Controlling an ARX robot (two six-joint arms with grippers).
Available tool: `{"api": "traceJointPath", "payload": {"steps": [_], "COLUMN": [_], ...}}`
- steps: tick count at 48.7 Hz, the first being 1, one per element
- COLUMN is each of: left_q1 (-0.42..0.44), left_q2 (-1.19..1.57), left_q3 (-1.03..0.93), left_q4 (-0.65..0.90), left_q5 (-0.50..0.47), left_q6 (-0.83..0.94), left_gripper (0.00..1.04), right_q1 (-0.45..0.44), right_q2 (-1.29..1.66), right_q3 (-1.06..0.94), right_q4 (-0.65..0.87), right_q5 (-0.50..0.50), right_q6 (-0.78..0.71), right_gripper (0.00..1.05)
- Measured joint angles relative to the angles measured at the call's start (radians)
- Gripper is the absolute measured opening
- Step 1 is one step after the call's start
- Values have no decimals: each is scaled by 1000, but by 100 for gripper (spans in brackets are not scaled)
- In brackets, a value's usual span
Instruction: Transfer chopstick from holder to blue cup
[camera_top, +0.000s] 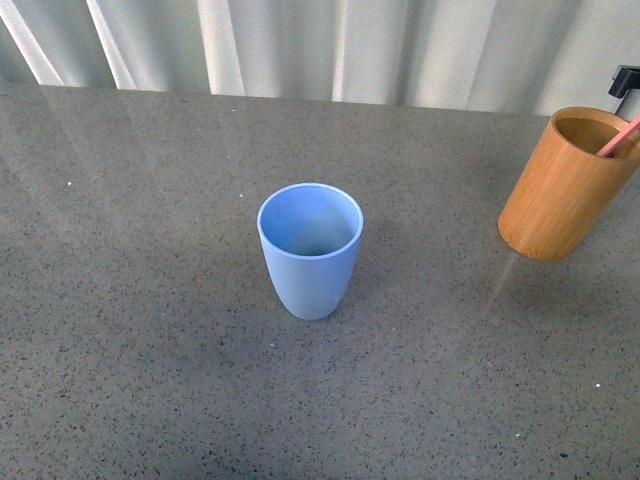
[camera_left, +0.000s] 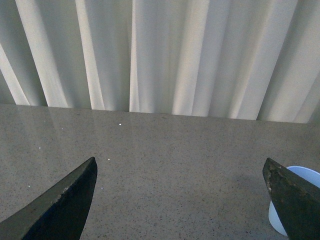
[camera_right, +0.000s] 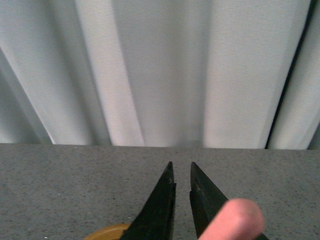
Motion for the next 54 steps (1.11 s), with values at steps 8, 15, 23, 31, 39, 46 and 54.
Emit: {"api": "traceJointPath", "payload": {"steps": [8, 15, 23, 31, 39, 46, 54], "left_q1": [0, 0, 0, 0, 0, 0, 0], "left_q2": [0, 0, 0, 0, 0, 0, 0], "left_q3": [0, 0, 0, 0, 0, 0, 0], "left_q4": [0, 0, 0, 0, 0, 0, 0], "left_q5": [0, 0, 0, 0, 0, 0, 0], "left_q6": [0, 0, 0, 0, 0, 0, 0], "left_gripper": [98, 98, 98, 98, 98, 98, 98], "right_q1": [31, 38, 42, 61, 95, 123, 166], "right_q2": [-26, -40, -68, -132, -216, -312, -432], "right_q3": [-5, -2, 15, 20, 20, 20, 21], "right_q4": [-1, -29, -64, -101, -154, -227, -315], "right_q5": [-17, -18, -16, -13, -9, 14, 26], "right_q6": [8, -4, -4, 6, 20, 27, 23], "right_gripper": [1, 1, 1, 1, 1, 1, 1]}}
